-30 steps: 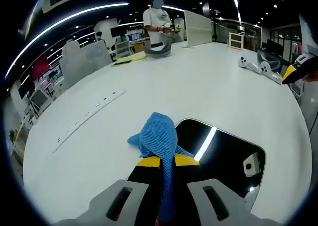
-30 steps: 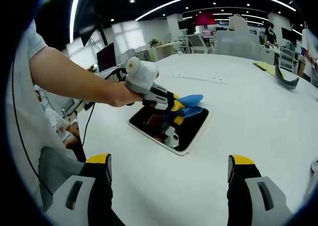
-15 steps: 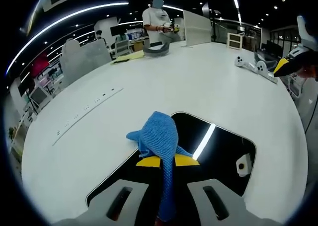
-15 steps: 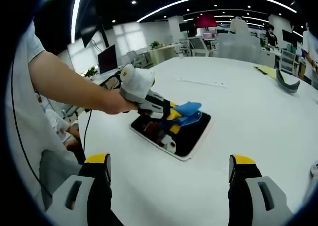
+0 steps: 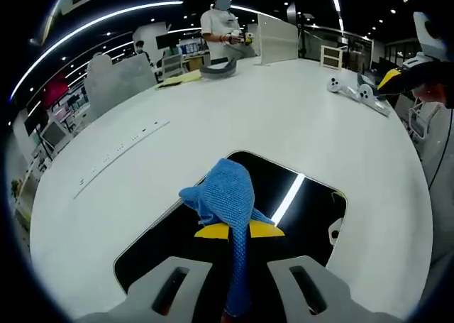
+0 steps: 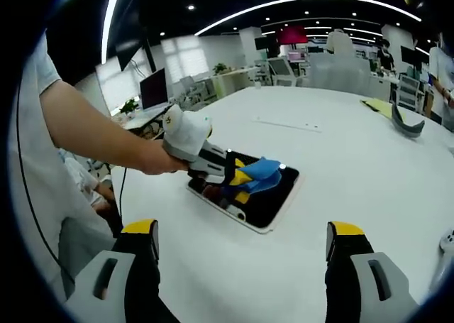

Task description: Wipe the mirror surface with the cleaning cloth until all visible marks leave the cleaned area.

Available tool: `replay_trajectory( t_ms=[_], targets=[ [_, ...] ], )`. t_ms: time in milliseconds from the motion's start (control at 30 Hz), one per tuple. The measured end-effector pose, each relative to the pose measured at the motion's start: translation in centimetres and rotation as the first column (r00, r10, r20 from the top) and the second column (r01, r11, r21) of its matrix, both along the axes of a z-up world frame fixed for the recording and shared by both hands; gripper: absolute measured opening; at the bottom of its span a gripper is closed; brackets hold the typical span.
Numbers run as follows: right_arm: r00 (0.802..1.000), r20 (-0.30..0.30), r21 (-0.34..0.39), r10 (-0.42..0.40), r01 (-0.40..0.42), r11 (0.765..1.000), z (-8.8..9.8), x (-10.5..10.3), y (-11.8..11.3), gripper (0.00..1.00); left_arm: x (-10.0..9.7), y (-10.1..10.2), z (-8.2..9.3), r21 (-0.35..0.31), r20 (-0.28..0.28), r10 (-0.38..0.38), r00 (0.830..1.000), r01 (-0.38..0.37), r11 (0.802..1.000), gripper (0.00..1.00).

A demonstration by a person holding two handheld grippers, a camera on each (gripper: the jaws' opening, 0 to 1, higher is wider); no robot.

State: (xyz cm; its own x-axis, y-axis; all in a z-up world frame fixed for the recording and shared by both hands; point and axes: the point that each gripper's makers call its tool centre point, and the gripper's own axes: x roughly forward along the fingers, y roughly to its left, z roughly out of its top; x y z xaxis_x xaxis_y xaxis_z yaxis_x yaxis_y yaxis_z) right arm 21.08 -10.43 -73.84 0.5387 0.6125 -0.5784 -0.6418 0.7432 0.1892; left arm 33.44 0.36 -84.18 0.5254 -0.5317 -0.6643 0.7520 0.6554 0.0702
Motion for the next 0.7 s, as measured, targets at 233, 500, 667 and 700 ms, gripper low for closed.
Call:
replay_trajectory(
  t_ms=[233,500,667,700],
  targets=[
    [1.0,0.015,0.0,-0.005,0.005,1.0,0.5,-0.3,-0.1,0.98,-0.8,0.1,0.0,-0.004,0.0,0.003,1.0,-0.003,1.0,0.04],
    [1.0,0.016,-0.006,0.0,0.0,1.0,0.6,-0.7,-0.1,0.99,-1.9,0.1,0.0,0.001,-0.008,0.001,1.0,-0.001,1.0,0.04],
    [1.0,0.019,-0.008,0.005,-0.004,1.0,0.8,-0.9,0.1,0.98,-2.6,0.1,0.0,-0.005,-0.007,0.011,1.0,-0.011,1.0,0.04],
    [1.0,0.02,-0.009,0.005,-0.005,1.0,0.8,-0.9,0.1,0.98,-2.6,0.1,0.0,-0.005,-0.009,0.014,1.0,-0.014,1.0,0.04]
  ],
)
